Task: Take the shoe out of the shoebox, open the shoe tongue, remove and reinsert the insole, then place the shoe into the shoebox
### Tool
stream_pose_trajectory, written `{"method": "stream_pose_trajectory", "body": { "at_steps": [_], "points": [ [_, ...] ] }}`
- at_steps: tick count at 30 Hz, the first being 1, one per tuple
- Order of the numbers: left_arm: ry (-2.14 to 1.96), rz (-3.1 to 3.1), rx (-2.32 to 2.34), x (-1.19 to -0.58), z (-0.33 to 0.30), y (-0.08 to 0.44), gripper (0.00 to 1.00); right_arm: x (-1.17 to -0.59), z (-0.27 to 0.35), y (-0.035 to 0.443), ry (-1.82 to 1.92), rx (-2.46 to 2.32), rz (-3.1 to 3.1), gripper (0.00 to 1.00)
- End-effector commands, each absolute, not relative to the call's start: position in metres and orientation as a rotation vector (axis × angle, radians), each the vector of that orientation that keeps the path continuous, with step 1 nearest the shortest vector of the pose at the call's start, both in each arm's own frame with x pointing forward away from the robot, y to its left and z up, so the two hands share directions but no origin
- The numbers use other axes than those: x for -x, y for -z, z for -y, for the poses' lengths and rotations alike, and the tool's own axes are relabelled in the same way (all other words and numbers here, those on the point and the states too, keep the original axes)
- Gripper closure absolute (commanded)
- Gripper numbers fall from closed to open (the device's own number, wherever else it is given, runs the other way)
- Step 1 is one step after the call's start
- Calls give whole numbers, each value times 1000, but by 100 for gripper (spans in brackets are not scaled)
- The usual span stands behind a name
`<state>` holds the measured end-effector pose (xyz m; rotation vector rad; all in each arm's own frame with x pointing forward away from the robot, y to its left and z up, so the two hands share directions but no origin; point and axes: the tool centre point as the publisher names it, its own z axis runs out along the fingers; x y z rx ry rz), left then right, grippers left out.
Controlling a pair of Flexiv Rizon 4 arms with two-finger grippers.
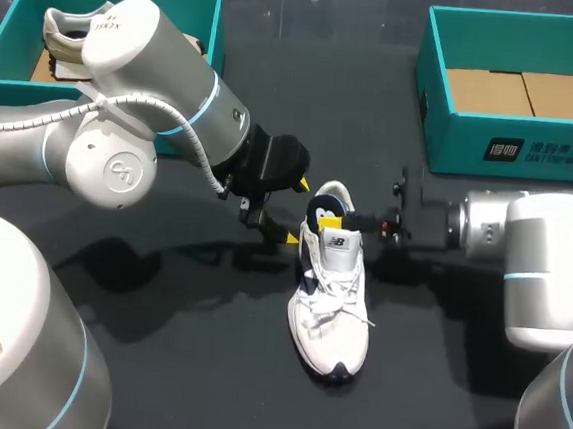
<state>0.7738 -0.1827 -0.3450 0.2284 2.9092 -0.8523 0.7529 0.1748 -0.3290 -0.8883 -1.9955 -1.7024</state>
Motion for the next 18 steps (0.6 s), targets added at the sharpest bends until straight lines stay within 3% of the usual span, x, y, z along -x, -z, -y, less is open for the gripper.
{"method": "stream_pose_trajectory", "body": {
  "at_steps": [1, 5, 8, 10, 11, 18],
  "points": [
    [851, -2909, -229, -774, 183, 345, 0, -759, -176, 318, 1706, 877, 2026, 62],
    [851, -2909, -229, -774, 183, 345, 0, -768, -177, 310, 1723, 867, 2038, 64],
    [851, -2909, -229, -774, 183, 345, 0, -774, -177, 308, 1735, 865, 2034, 72],
    [851, -2909, -229, -774, 183, 345, 0, -777, -177, 309, 1741, 869, 2024, 80],
    [851, -2909, -229, -774, 183, 345, 0, -779, -177, 310, 1741, 873, 2019, 98],
    [851, -2909, -229, -774, 183, 345, 0, -774, -176, 320, 1680, 893, 2032, 100]
  ]
}}
